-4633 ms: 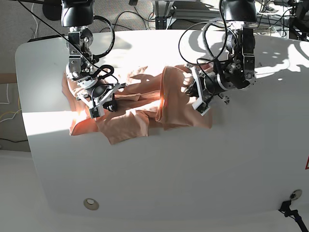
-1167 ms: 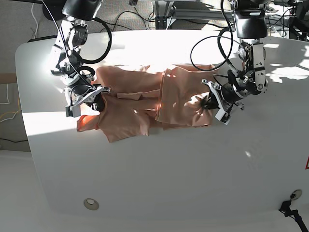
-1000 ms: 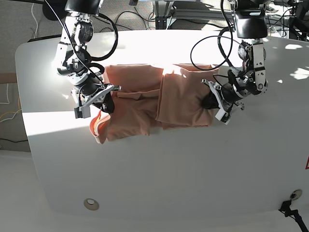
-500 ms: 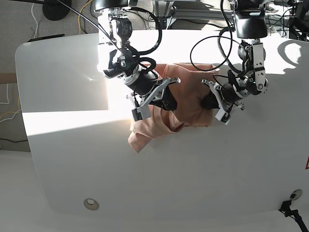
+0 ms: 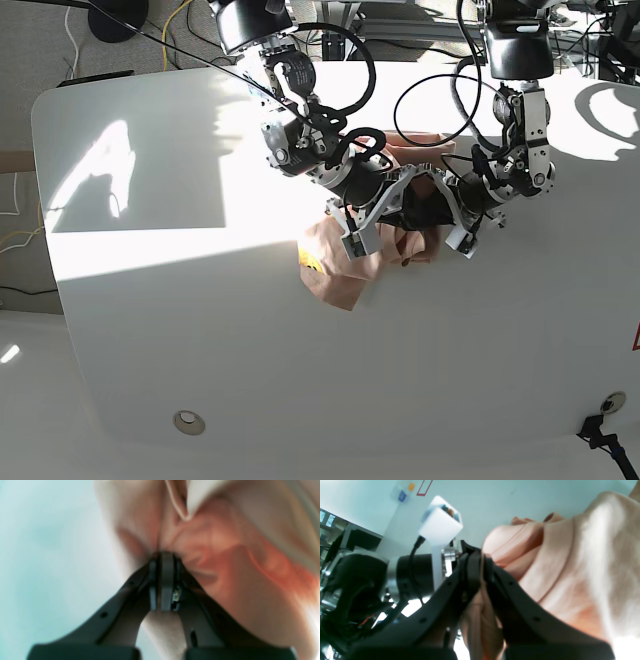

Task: Fold the T-shirt properly
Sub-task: 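Fold the strip end held by the right gripper over toward the left gripper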

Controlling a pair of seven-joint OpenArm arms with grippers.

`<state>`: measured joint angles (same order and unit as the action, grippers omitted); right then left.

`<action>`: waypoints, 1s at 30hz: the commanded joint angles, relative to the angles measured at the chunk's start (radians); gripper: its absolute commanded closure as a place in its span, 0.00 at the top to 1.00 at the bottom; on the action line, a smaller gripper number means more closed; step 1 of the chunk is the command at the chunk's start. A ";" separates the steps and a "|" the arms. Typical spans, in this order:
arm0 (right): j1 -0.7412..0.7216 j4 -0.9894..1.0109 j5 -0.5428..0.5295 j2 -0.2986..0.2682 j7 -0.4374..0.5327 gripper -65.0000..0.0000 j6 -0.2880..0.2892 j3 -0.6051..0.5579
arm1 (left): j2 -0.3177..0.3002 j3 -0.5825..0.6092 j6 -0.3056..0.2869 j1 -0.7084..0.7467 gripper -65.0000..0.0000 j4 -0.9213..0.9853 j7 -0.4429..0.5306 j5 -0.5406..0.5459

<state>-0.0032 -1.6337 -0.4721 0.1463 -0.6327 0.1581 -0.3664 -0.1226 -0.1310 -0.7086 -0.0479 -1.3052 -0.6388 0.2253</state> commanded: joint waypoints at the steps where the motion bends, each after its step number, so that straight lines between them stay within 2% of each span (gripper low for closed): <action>1: -0.027 0.023 -0.014 0.011 0.017 0.00 0.018 -0.004 | -0.005 0.000 0.010 0.003 0.00 0.002 -0.071 -0.060; 6: -0.042 0.062 -0.014 0.011 0.017 0.00 0.018 -0.006 | -0.005 0.000 0.010 0.003 0.00 -0.003 -0.071 -0.059; 10: -0.042 0.063 -0.010 0.011 0.017 0.00 0.011 -0.081 | -0.010 -0.002 0.010 0.001 0.00 -0.004 -0.071 -0.057; 15: -0.042 0.057 -0.009 0.011 0.017 0.22 -0.051 -0.159 | -0.012 -0.003 0.010 0.001 0.00 -0.072 -0.072 -0.057; 18: -0.044 0.057 -0.009 0.011 0.017 0.28 -0.051 -0.161 | -0.039 -0.003 0.010 0.000 0.00 -0.124 -0.072 -0.057; 25: -0.057 0.056 -0.007 0.011 0.017 0.29 -0.051 -0.158 | -0.085 -0.003 0.010 -0.007 0.00 -0.224 -0.074 -0.057; 30: -0.077 0.056 -0.006 -0.009 0.017 0.30 -0.053 -0.156 | -0.085 -0.005 0.010 -0.004 0.00 -0.221 -0.074 -0.056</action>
<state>-0.0559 -1.5585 -0.4686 0.1337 -0.6327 0.0940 -0.5240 -0.2005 -0.1310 -0.6971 -0.0334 -1.5082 -0.7338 0.1535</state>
